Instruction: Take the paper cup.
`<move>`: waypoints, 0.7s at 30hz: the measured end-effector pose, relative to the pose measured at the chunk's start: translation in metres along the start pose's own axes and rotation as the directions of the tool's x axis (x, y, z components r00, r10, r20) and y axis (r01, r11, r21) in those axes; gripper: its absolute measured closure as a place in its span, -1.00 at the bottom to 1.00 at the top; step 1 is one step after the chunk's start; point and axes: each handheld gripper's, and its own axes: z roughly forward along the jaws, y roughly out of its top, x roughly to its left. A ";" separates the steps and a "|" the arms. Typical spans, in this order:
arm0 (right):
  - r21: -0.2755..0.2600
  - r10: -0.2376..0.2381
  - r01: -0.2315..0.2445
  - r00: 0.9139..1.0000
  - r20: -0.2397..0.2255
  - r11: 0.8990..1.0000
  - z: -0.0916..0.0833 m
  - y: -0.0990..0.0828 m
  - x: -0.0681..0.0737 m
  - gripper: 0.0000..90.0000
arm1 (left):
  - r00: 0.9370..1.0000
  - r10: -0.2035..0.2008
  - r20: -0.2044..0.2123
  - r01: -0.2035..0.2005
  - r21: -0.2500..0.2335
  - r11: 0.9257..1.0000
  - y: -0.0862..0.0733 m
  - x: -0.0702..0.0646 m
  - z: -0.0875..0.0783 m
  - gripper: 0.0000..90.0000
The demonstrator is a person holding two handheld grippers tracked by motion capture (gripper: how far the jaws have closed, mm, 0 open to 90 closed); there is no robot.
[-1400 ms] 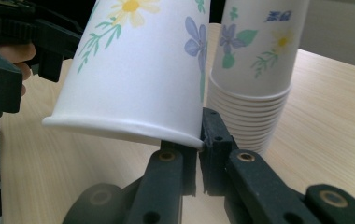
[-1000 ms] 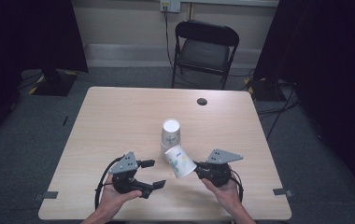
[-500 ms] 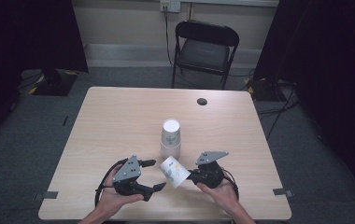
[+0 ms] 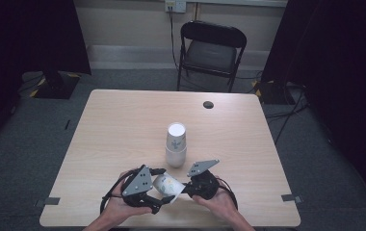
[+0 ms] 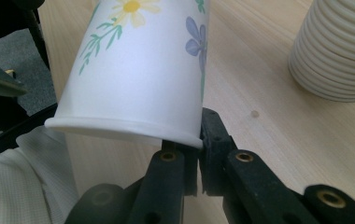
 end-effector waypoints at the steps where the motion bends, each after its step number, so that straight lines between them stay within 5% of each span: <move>1: 0.001 0.000 0.000 1.000 -0.001 1.000 0.000 0.000 0.000 0.95 | 1.000 0.016 -0.003 -0.016 0.005 1.000 0.000 -0.001 0.001 -0.62; 7: -0.011 -0.007 0.007 1.000 0.003 1.000 -0.004 0.000 0.000 0.95 | 0.997 0.073 0.013 -0.074 0.038 0.997 -0.003 -0.003 0.004 -0.64; 21: -0.072 0.015 -0.015 1.000 -0.008 0.997 -0.016 0.001 -0.005 0.98 | 0.995 0.095 0.030 -0.097 0.093 0.991 -0.012 -0.002 0.013 -0.66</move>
